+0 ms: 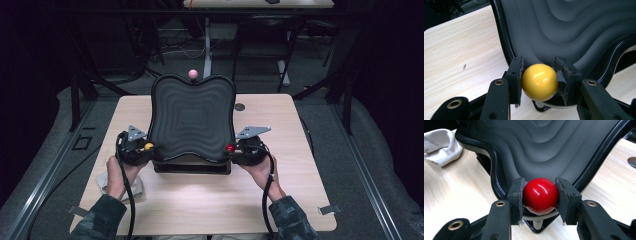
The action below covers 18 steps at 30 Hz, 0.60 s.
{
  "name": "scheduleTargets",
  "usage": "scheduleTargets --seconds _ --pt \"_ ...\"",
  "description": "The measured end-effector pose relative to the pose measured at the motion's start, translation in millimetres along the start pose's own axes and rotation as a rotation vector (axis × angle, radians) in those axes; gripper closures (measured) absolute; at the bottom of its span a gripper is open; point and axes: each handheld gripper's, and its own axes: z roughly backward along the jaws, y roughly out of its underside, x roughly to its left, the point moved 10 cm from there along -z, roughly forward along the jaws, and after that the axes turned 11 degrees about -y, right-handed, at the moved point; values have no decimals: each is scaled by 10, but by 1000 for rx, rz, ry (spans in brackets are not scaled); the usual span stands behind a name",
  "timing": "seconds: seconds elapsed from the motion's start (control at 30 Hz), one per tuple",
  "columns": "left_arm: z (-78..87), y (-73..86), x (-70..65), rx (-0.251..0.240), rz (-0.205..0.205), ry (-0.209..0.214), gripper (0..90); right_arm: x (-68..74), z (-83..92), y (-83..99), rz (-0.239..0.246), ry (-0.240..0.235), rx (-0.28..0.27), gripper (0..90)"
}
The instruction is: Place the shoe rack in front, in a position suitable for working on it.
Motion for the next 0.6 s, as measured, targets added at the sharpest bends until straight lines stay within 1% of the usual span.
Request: scheduleTargets --seconds 0.03,0.1,0.17,0.23,0.27,0.37,0.4,0.43,0.5,0.57,0.6 --pt "23 18 -3 -1 1 2 595 38 5 13 3 -9 -3 598" --pt "72 57 -9 -2 -1 0 595 57 7 19 7 -9 -2 598" --pt "128 99 -15 0 1 6 595 133 13 34 16 -37 0 598" --pt "177 138 -23 1 4 9 595 161 17 43 18 -41 -2 598" --pt "201 156 -26 1 2 11 595 176 29 58 27 -26 8 598" --pt "274 211 -42 -1 3 16 595 275 49 88 37 -51 9 597" --pt "299 228 -47 0 4 21 595 275 49 88 37 -51 9 597" --pt "343 264 -48 2 12 22 595 309 59 103 36 -47 11 597" --pt "365 282 -51 0 15 25 595 329 61 109 35 -51 8 598" --pt "410 315 -56 3 15 30 595 351 80 133 38 -25 28 597" --pt "430 331 -58 4 16 31 595 388 75 131 37 -51 16 597"
